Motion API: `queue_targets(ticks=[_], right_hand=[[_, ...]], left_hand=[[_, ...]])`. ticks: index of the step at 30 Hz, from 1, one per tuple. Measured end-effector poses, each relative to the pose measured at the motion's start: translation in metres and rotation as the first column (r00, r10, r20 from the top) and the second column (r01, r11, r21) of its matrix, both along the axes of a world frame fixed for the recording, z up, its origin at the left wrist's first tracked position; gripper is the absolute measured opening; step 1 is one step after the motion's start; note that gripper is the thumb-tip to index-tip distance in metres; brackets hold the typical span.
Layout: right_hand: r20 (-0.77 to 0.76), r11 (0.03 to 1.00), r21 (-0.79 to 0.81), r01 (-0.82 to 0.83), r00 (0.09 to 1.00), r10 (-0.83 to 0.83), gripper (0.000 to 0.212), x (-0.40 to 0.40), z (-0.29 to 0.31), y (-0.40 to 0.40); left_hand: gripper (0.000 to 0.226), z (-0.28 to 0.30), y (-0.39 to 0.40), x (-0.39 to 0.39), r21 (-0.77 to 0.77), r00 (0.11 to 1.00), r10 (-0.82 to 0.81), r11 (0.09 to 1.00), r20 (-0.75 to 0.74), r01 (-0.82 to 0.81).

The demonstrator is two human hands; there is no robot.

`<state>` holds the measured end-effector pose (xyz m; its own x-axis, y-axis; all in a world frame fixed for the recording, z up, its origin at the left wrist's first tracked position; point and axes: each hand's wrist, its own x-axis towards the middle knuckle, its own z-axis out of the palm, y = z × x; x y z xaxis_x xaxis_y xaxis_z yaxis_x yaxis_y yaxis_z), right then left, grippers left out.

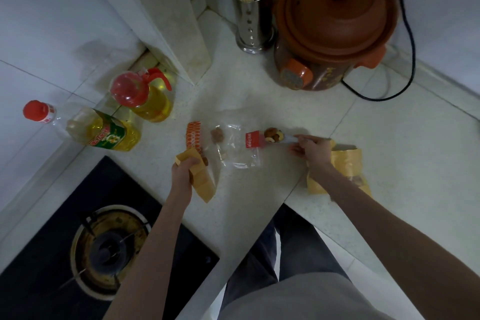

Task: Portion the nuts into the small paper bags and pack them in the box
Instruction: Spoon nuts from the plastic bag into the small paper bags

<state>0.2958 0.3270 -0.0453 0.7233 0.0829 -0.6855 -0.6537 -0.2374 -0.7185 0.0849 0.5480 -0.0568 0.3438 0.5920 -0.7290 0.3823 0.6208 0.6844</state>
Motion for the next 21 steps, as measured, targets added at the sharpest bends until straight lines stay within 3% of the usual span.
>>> queue_targets(ticks=[5, 7, 9, 14, 19, 21], right_hand=[[-0.010, 0.998, 0.036, 0.046, 0.999, -0.046, 0.016, 0.009, 0.029, -0.011], [0.011, 0.998, 0.050, 0.026, 1.000, -0.027, 0.016, 0.011, 0.046, -0.009], [0.054, 0.996, 0.075, -0.042, 0.998, 0.038, 0.016, 0.010, 0.066, -0.003], [0.179, 0.960, 0.137, -0.245, 0.959, 0.219, 0.016, 0.005, 0.128, 0.017], [0.280, 0.901, 0.232, -0.367, 0.912, 0.299, 0.015, 0.003, 0.201, 0.030], [0.330, 0.879, 0.236, -0.414, 0.885, 0.328, 0.015, 0.003, 0.228, 0.030]], left_hand=[[0.051, 0.015, 0.000, 0.006, 0.126, 0.989, -0.077, 0.988, -0.129, 0.093], [0.065, 0.028, -0.001, 0.015, 0.201, 0.978, -0.111, 0.969, -0.175, 0.146], [0.063, 0.046, -0.005, 0.027, 0.310, 0.977, -0.133, 0.933, -0.169, 0.181], [0.046, 0.093, -0.021, 0.051, 0.654, 0.939, -0.324, 0.688, -0.112, 0.315], [0.061, 0.148, -0.027, 0.063, 0.802, 0.915, -0.391, 0.511, -0.103, 0.308], [0.064, 0.165, -0.030, 0.067, 0.863, 0.909, -0.385, 0.393, -0.159, 0.317]])
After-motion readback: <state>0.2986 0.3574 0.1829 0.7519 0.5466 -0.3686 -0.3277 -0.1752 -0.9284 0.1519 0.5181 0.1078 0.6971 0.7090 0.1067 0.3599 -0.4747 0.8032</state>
